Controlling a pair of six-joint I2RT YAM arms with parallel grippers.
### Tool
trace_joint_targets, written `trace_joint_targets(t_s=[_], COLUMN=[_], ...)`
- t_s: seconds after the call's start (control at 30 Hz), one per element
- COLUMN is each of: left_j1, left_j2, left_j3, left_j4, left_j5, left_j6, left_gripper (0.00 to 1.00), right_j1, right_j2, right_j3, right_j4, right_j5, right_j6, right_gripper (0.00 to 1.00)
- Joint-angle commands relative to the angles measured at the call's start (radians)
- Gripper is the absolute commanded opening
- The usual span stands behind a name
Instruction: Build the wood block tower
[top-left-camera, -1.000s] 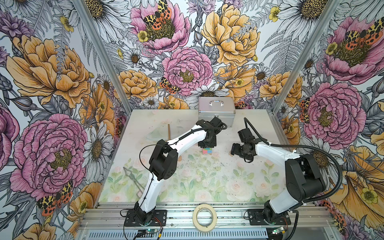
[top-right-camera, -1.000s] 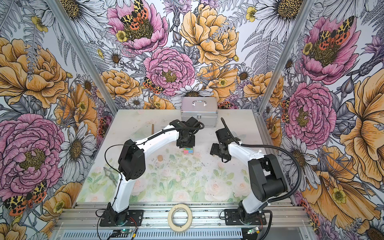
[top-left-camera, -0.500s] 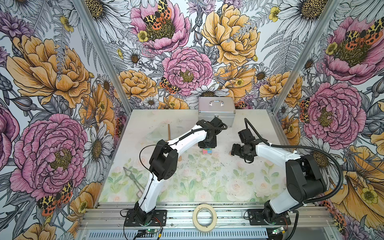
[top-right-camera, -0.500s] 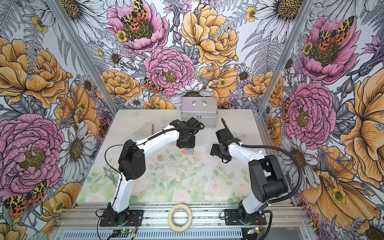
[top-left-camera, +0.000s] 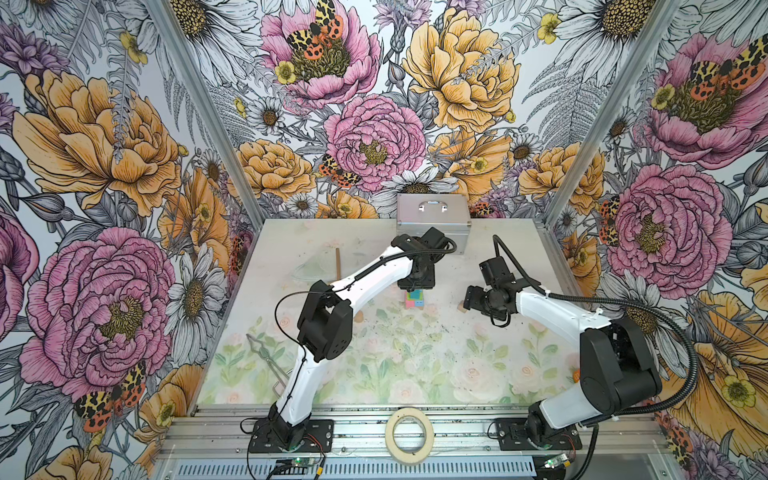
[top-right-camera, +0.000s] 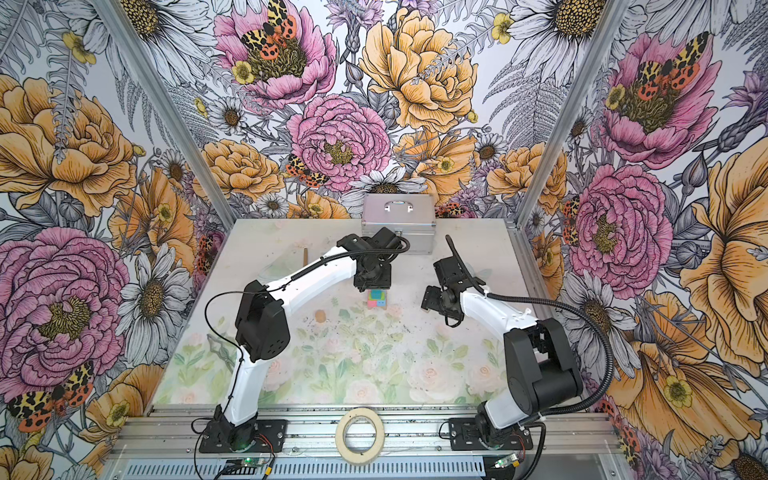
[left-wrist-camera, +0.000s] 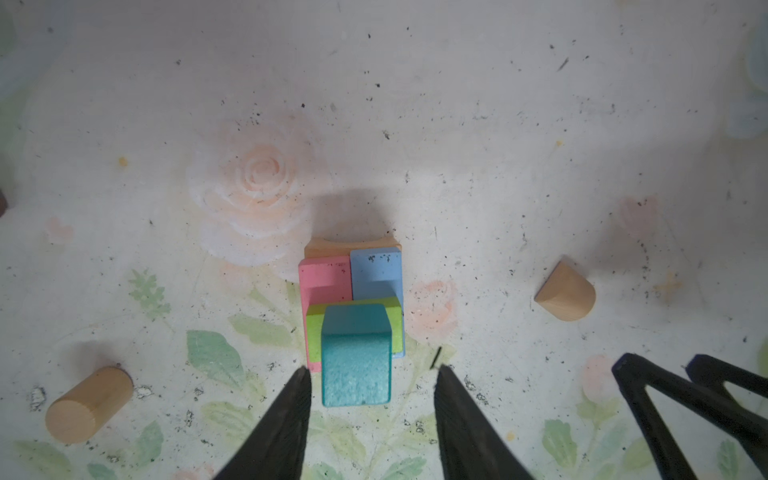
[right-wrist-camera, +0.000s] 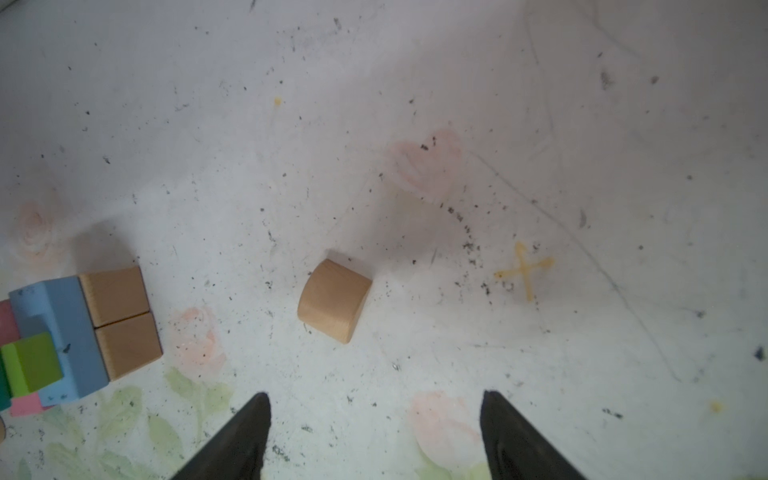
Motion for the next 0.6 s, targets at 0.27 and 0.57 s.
trace_joint_targets(t_s=[0.27, 0.57], left_j1=[0.092, 0.242], left_j2=[-0.311, -0.541], left_j3=[-0.083, -0.605], left_j4=[0.043, 0.586], left_j5=[-0.151, 0.339], left_j6=[0.150, 0.215], left_gripper=[0.10, 0.00], right_j1=[-0.010, 0.020], right_j2=[-0.148, -0.052], right_j3=[0.073, 0.200], right_j4=[-0.062, -0.057], right_j5=[0.008, -0.101], right_j6=[-0.017, 0.000], right_gripper=[0.67, 0.00])
